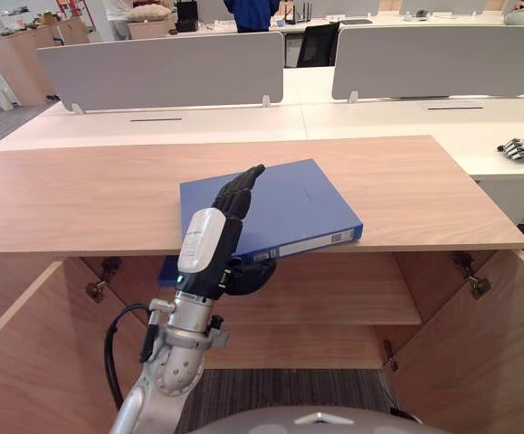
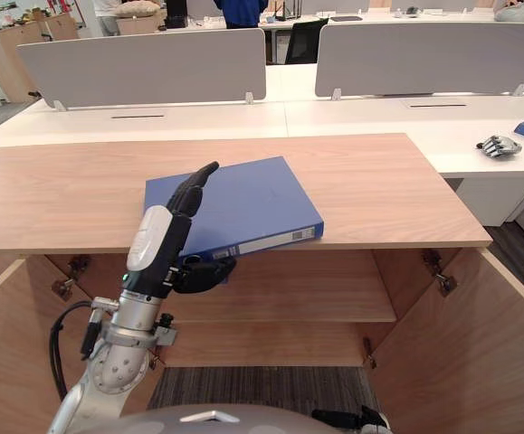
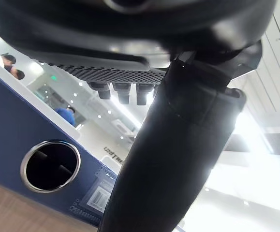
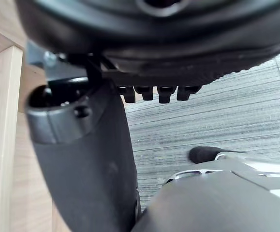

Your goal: Walk over to the cabinet, pick up the folder, carry it to the office cabinet, place the folder inside the office cabinet, then close the office cabinet door

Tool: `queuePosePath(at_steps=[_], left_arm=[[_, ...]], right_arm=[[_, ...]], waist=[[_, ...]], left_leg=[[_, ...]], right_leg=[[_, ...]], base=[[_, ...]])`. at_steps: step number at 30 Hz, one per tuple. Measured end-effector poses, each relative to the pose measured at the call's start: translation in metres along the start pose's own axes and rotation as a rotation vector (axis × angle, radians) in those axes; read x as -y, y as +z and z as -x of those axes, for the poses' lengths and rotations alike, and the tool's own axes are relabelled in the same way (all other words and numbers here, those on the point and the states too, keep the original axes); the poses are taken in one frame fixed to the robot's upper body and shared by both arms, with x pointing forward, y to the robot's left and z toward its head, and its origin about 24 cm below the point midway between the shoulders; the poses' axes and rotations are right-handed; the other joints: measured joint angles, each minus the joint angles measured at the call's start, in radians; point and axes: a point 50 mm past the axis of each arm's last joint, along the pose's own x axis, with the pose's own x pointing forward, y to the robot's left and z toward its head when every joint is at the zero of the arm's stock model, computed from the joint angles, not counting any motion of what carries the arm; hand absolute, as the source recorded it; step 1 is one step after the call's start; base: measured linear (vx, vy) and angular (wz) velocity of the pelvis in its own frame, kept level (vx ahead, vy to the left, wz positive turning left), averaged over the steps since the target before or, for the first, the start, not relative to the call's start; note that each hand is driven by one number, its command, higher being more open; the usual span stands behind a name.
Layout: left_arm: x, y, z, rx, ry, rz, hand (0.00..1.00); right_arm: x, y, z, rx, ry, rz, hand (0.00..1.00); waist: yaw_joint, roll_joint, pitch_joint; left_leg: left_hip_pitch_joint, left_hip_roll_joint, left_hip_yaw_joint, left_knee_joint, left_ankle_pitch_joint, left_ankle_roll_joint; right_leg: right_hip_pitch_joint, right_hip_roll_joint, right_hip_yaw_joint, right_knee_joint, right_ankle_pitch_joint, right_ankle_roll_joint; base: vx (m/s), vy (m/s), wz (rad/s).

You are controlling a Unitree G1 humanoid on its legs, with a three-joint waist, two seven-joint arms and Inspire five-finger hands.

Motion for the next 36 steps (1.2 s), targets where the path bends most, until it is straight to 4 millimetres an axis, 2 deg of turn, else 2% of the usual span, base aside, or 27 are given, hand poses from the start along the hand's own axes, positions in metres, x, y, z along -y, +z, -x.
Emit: queuePosePath(at_steps=[3, 14, 15, 24, 30, 36], left_arm=[[0.000, -0.001, 0.001, -0.006, -0.001, -0.002, 1.00], [-0.004, -0.011, 0.009, -0.078, -0.016, -0.041, 1.00], [-0.004, -0.011, 0.009, -0.077, -0.020, -0.054, 0.00], [-0.007, -0.016, 0.016, -0.113, -0.029, -0.117, 0.00], [-0.022, -0.009, 0.009, -0.060, 0.059, -0.176, 0.00], [-0.020, -0.014, 0.014, -0.114, 0.057, -0.165, 0.00]], right_arm=[[0.001, -0.002, 0.000, -0.006, -0.001, -0.004, 1.00], [-0.001, -0.003, 0.000, -0.009, 0.006, -0.005, 1.00], [-0.001, -0.003, 0.000, -0.009, 0.007, -0.005, 1.00], [0.000, -0.006, 0.001, -0.016, 0.006, -0.023, 1.00], [0.000, -0.007, 0.001, -0.020, 0.005, -0.023, 1.00], [0.000, -0.008, 0.001, -0.021, 0.006, -0.023, 1.00]], waist=[[0.011, -0.001, 0.000], [0.012, -0.008, -0.005], [0.012, -0.008, -0.006], [0.013, -0.009, -0.011], [0.012, -0.007, -0.022], [0.013, -0.010, -0.022]], left_leg=[[-0.002, 0.000, -0.002, 0.000, 0.000, 0.000], [-0.010, 0.000, -0.016, 0.005, 0.000, 0.000], [-0.011, 0.000, -0.017, 0.006, 0.000, 0.000], [-0.012, 0.001, -0.017, 0.008, 0.000, 0.000], [-0.013, 0.001, -0.017, 0.009, 0.000, 0.000], [-0.013, 0.001, -0.018, 0.009, 0.000, 0.000]], right_leg=[[0.000, 0.000, -0.001, 0.000, -0.001, 0.000], [-0.001, 0.000, -0.004, 0.003, -0.005, -0.001], [-0.001, 0.000, -0.004, 0.003, -0.005, -0.001], [-0.002, 0.000, -0.003, 0.003, -0.005, -0.001], [-0.002, 0.000, -0.003, 0.003, -0.005, -0.001], [-0.001, -0.001, -0.004, 0.003, -0.005, -0.001]], base=[[0.00, 0.000, 0.00], [0.00, -0.002, 0.03], [-0.02, -0.012, 0.04], [0.00, 0.000, 0.00], [0.00, 0.000, 0.00], [0.00, 0.000, 0.00]])
